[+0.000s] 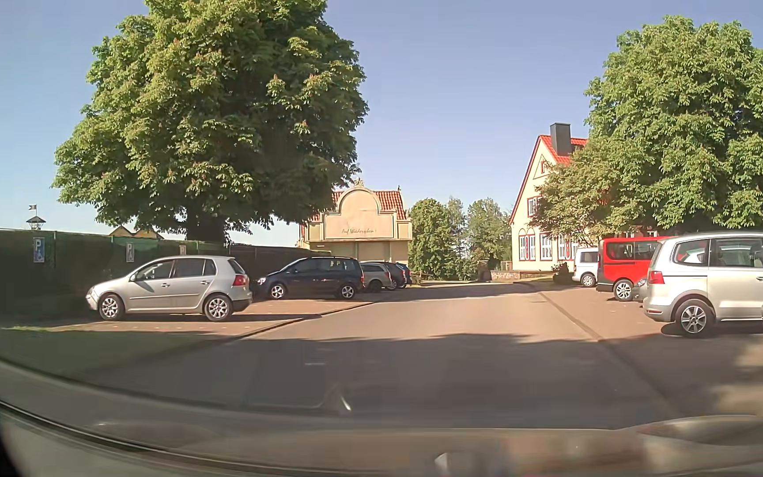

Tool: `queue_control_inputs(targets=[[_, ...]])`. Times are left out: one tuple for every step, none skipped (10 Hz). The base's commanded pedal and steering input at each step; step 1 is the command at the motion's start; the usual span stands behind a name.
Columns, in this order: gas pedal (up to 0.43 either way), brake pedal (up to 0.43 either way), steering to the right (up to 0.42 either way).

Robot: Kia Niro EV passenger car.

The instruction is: Follow the waypoints while adhering to traffic rules and regulations

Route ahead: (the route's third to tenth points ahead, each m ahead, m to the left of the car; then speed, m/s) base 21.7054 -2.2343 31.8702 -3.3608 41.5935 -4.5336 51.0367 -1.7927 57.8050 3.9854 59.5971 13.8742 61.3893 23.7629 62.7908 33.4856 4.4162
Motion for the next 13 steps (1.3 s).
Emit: queue_control_inputs(targets=[[0.079,0.006,0.113],[0.079,0.006,0.112],[0.079,0.012,0.109],[0.079,0.012,0.105],[0.079,0.006,0.102],[0.079,0.006,0.097],[0.079,0.006,0.086],[0.079,0.012,0.072],[0.079,0.006,0.065],[0.079,0.006,0.061],[0.079,0.006,0.053],[0.079,0.006,0.047],[0.079,0.006,0.045]])
